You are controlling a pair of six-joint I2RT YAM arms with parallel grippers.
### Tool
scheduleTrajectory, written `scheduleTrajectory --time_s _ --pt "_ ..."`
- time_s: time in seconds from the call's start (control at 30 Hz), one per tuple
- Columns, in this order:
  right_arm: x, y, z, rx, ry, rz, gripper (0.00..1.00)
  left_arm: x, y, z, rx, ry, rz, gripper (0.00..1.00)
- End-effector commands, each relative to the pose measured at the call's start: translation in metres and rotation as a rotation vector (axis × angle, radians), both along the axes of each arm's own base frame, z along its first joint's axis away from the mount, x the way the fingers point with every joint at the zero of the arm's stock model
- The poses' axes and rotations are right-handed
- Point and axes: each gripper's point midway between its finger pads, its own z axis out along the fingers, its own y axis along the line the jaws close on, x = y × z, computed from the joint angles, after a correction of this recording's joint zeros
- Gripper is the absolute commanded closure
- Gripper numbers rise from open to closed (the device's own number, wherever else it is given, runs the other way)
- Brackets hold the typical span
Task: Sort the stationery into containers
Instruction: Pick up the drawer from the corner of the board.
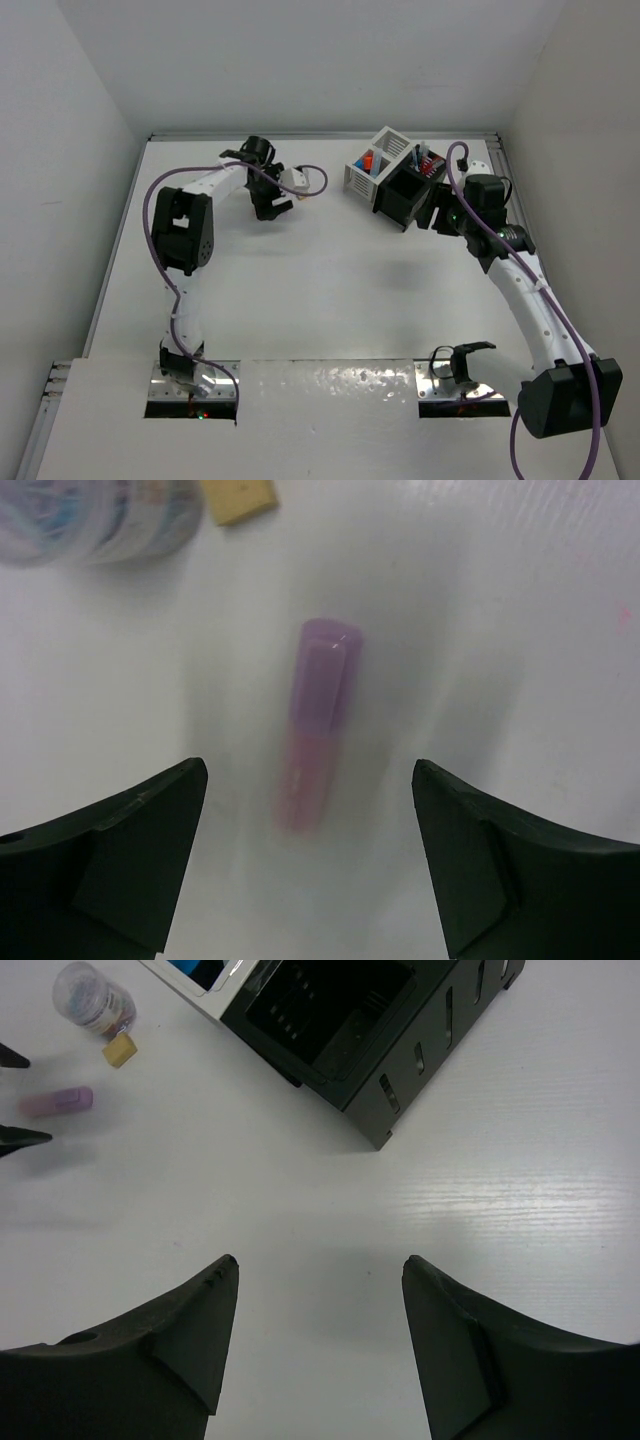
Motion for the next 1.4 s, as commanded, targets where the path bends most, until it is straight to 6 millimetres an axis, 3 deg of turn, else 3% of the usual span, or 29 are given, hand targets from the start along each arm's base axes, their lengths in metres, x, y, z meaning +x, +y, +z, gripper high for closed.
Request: scheduleTrajectory --time_s 0.0,0.1,0.2,0.27,0.3,0.37,0.4,0.5,0.6,0.67,0.73,0.77,0.83,0.9,0.93,0.97,1.0,1.03,1.07,1.1,1.13,1.17,1.3,1.37 --pt "0.001 0.003 0.008 0.009 -0.027 0.0 0.34 0.006 -0.018 -0.003 -0.026 -0.009 -0.037 0.18" --pt "-0.001 0.002 0.007 0.01 -0.023 -0.006 0.34 0.02 -0.018 -0.009 -0.029 -0.034 -0.004 0.18" --pt "-0.004 -0.001 0.006 0.001 -0.022 -0.013 0.34 0.017 -0.015 -0.022 0.016 0.015 0.013 0.26" --pt "-0.005 -0.002 0.006 -0.009 -0.019 -0.014 0.34 0.016 -0.011 -0.025 0.036 0.028 0.028 0.37" --pt "-0.007 -0.003 0.009 -0.01 -0.03 -0.014 0.34 0.013 -0.007 -0.028 0.057 0.041 0.028 0.49" --pt "-0.006 -0.011 0.008 -0.04 -0.035 -0.044 0.34 0.008 -0.001 -0.033 0.083 0.058 0.026 0.61" --pt "-0.007 -0.012 0.01 -0.043 -0.042 -0.048 0.33 0.004 0.001 -0.037 0.098 0.075 0.023 0.73" --pt "-0.006 -0.015 0.016 -0.053 -0.06 -0.056 0.33 -0.003 0.0 -0.038 0.097 0.106 0.024 0.97" --pt "-0.005 -0.017 0.02 -0.063 -0.074 -0.064 0.33 -0.008 -0.01 -0.03 0.037 0.134 0.045 1.0" --pt "-0.005 -0.018 0.023 -0.062 -0.084 -0.071 0.33 -0.001 -0.024 -0.008 -0.065 0.128 0.115 1.0" --pt "-0.004 -0.018 0.025 -0.058 -0.096 -0.075 0.33 0.017 -0.03 0.028 -0.177 0.086 0.173 1.0" --pt "-0.004 -0.018 0.026 -0.05 -0.1 -0.081 0.33 0.022 -0.038 0.053 -0.277 0.083 0.223 1.0" --pt "-0.002 -0.017 0.027 -0.035 -0.116 -0.089 0.33 0.038 -0.037 0.113 -0.406 -0.002 0.269 1.0" --pt "-0.002 -0.014 0.024 -0.012 -0.121 -0.094 0.33 0.04 -0.049 0.162 -0.56 -0.048 0.253 1.0" --pt "0.001 -0.013 0.026 0.005 -0.142 -0.099 0.33 0.034 -0.055 0.197 -0.615 -0.099 0.226 1.0" --pt "0.003 -0.013 0.024 0.01 -0.143 -0.105 0.33 0.039 -0.068 0.228 -0.696 -0.168 0.213 1.0" --pt "0.005 -0.013 0.021 0.015 -0.145 -0.112 0.33 0.037 -0.076 0.237 -0.731 -0.19 0.219 1.0" --pt "0.008 -0.013 0.022 0.024 -0.158 -0.125 0.33 0.025 -0.096 0.265 -0.784 -0.24 0.177 1.0" --pt "0.01 -0.015 0.019 0.024 -0.155 -0.134 0.33 0.033 -0.112 0.295 -0.89 -0.325 0.177 1.0" --pt "0.013 -0.015 0.018 0.027 -0.158 -0.141 0.33 0.024 -0.134 0.289 -0.936 -0.308 0.173 1.0" --pt "0.015 -0.016 0.019 0.032 -0.163 -0.153 0.33 0.022 -0.145 0.299 -0.989 -0.33 0.173 1.0" --pt "0.016 -0.016 0.018 0.032 -0.158 -0.154 0.33 0.028 -0.157 0.323 -1.098 -0.387 0.194 1.0" --pt "0.016 -0.016 0.013 0.007 -0.126 -0.142 0.34 0.029 -0.219 0.321 -1.323 -0.243 0.203 1.0" --pt "0.014 -0.02 0.01 -0.011 -0.108 -0.154 0.33 0.027 -0.233 0.317 -1.401 -0.177 0.216 1.0"
